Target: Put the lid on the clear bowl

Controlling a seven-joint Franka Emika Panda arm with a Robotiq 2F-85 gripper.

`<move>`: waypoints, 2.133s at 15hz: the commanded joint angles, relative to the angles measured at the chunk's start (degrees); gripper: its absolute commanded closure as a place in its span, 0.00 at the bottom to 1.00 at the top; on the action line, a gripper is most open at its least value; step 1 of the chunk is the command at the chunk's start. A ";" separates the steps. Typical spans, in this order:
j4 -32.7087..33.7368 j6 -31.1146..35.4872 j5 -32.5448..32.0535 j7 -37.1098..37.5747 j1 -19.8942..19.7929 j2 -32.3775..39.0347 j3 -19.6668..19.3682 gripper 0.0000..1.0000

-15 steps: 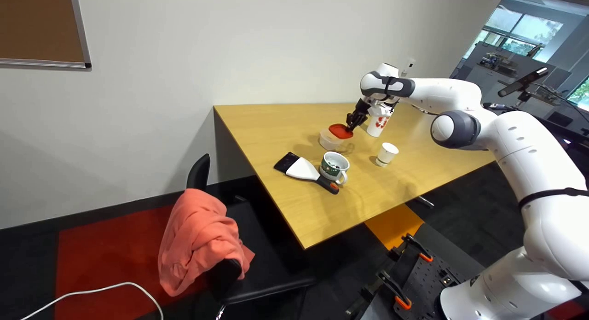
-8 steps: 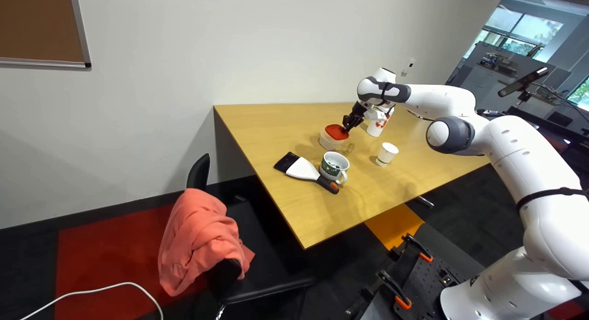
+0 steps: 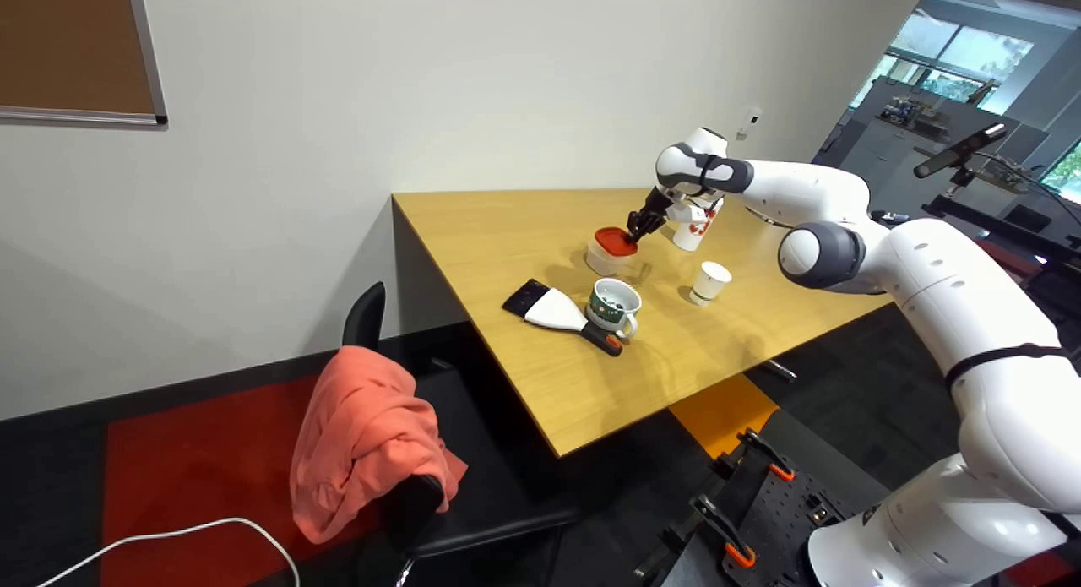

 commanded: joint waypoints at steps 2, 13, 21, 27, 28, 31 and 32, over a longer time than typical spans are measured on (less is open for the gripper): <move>4.22 -1.13 0.50 -0.95 -0.72 2.57 0.93 0.94; 5.92 -0.49 0.98 0.26 -1.37 4.43 1.32 0.94; 6.98 1.07 1.79 2.35 -1.92 4.80 1.89 0.94; 7.29 3.66 0.99 5.40 -0.97 5.72 0.91 0.94; 7.29 4.37 0.89 6.15 -0.83 5.94 0.80 0.94; 7.10 4.99 0.73 6.93 -0.55 6.25 0.87 0.94; 7.05 4.85 0.72 6.90 -0.49 6.30 0.91 0.94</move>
